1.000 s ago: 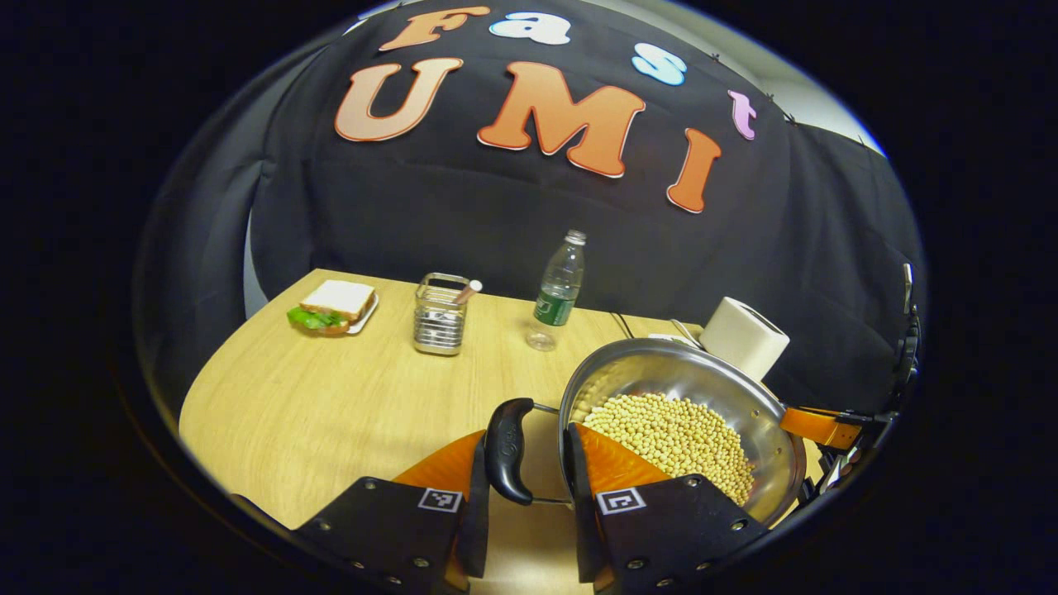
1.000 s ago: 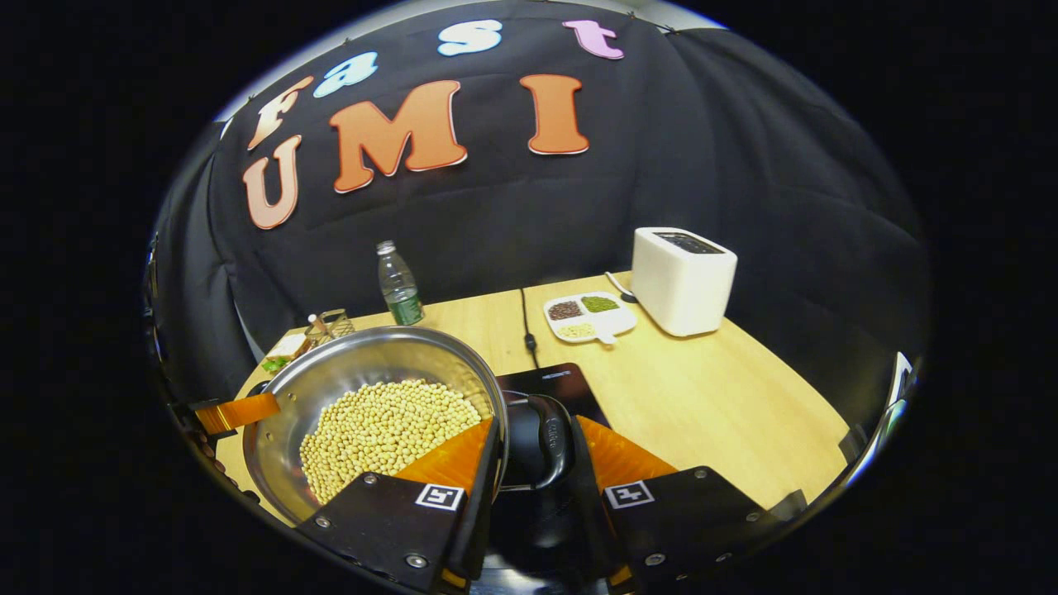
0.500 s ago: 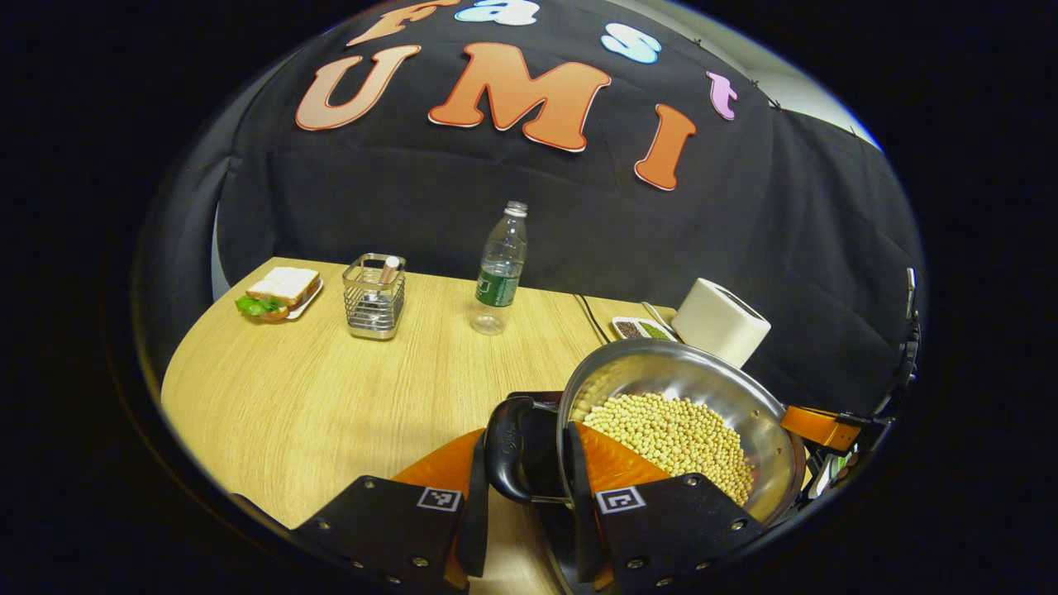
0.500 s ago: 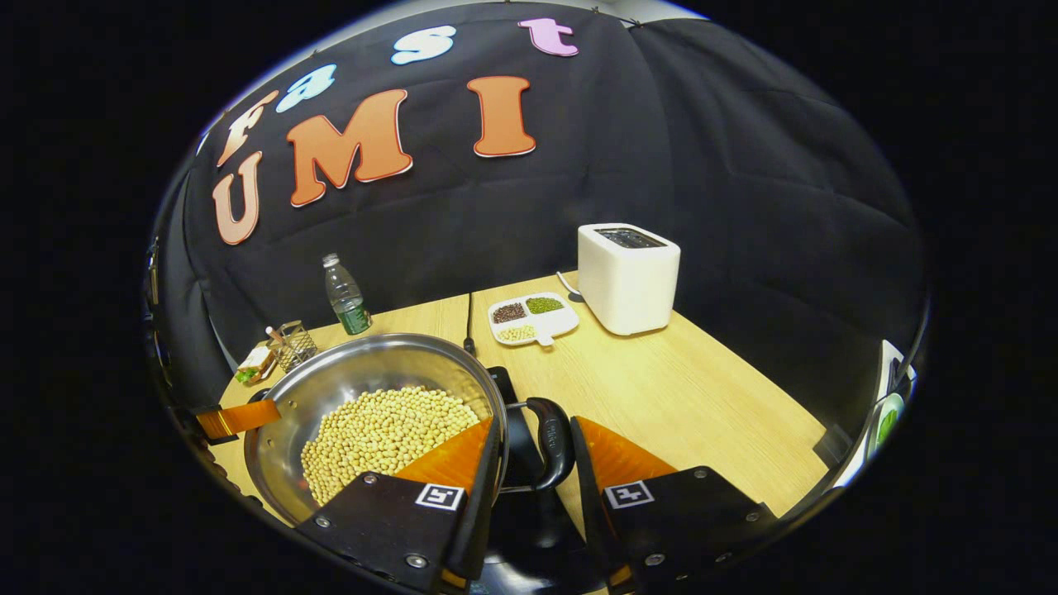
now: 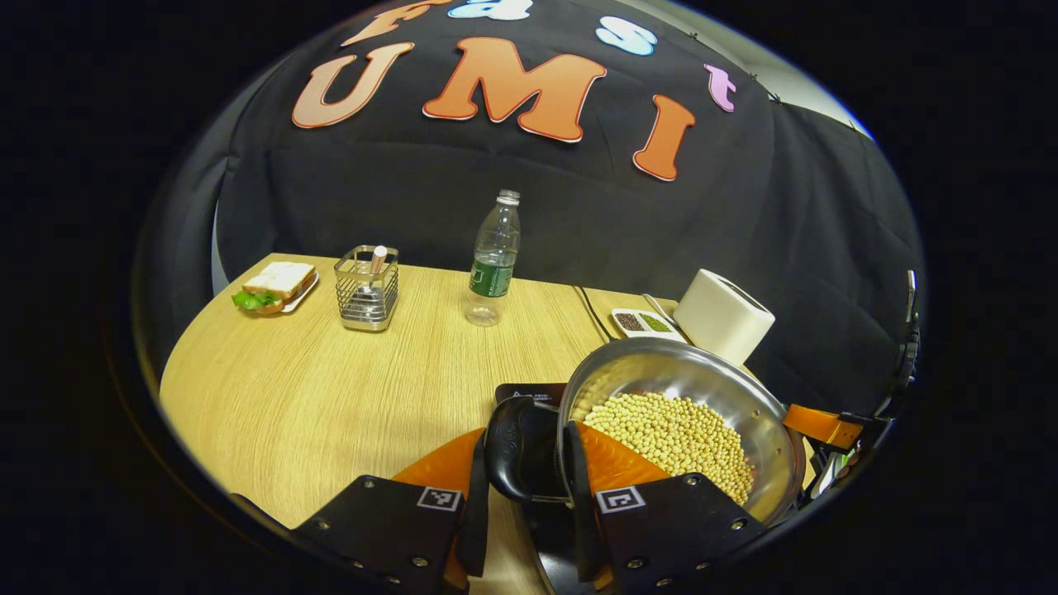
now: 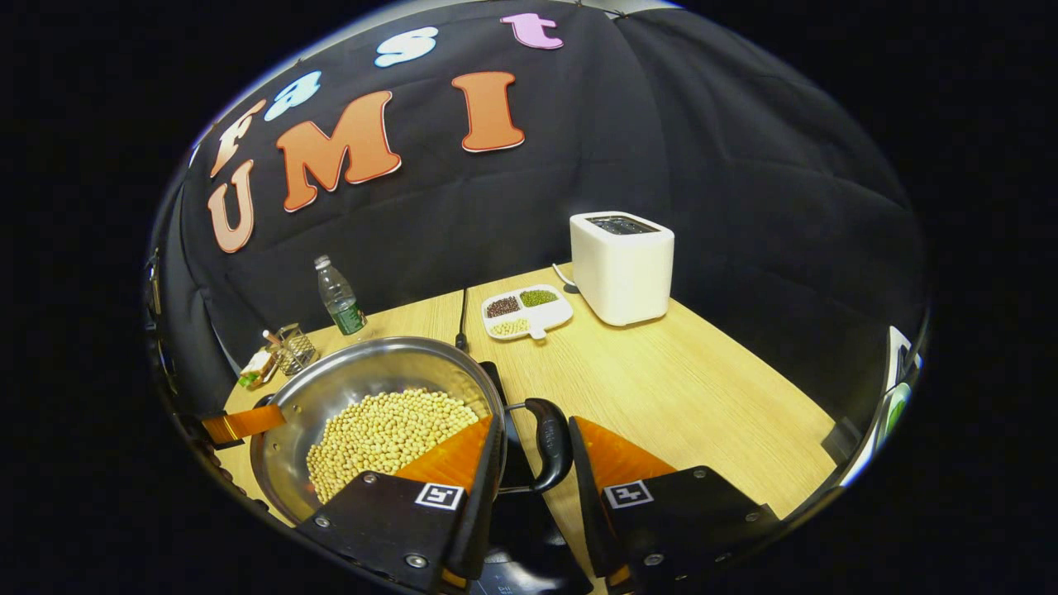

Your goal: First push the handle of the pot to place it horizontally, then grasp the pot with both hands and set it on the induction cooktop.

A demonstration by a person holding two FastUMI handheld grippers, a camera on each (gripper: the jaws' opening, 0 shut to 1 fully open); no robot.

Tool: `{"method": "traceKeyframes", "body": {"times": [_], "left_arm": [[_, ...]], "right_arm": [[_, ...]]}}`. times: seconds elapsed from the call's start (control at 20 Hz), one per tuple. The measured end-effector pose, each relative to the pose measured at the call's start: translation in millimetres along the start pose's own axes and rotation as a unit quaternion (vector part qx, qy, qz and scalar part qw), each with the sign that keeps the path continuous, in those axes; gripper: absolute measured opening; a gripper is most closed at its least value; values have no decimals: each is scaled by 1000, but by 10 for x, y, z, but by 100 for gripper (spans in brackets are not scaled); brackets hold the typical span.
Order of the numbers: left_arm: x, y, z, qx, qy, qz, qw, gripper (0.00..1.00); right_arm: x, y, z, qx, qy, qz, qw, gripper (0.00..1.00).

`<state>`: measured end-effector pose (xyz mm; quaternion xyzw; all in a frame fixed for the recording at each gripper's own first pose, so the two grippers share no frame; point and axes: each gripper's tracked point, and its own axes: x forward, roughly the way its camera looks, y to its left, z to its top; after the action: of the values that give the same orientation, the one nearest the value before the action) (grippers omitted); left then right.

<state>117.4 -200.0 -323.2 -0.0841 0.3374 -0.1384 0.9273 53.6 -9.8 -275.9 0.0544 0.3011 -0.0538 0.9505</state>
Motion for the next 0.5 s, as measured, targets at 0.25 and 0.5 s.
{"method": "traceKeyframes", "body": {"times": [0.25,0.5], "left_arm": [[-74,39,58,-4,-10,9,1000,54],[-450,83,558,-19,-77,22,997,47]], "right_arm": [[-36,43,-41,12,14,18,1000,49],[-298,62,327,-5,-35,25,999,53]]}}
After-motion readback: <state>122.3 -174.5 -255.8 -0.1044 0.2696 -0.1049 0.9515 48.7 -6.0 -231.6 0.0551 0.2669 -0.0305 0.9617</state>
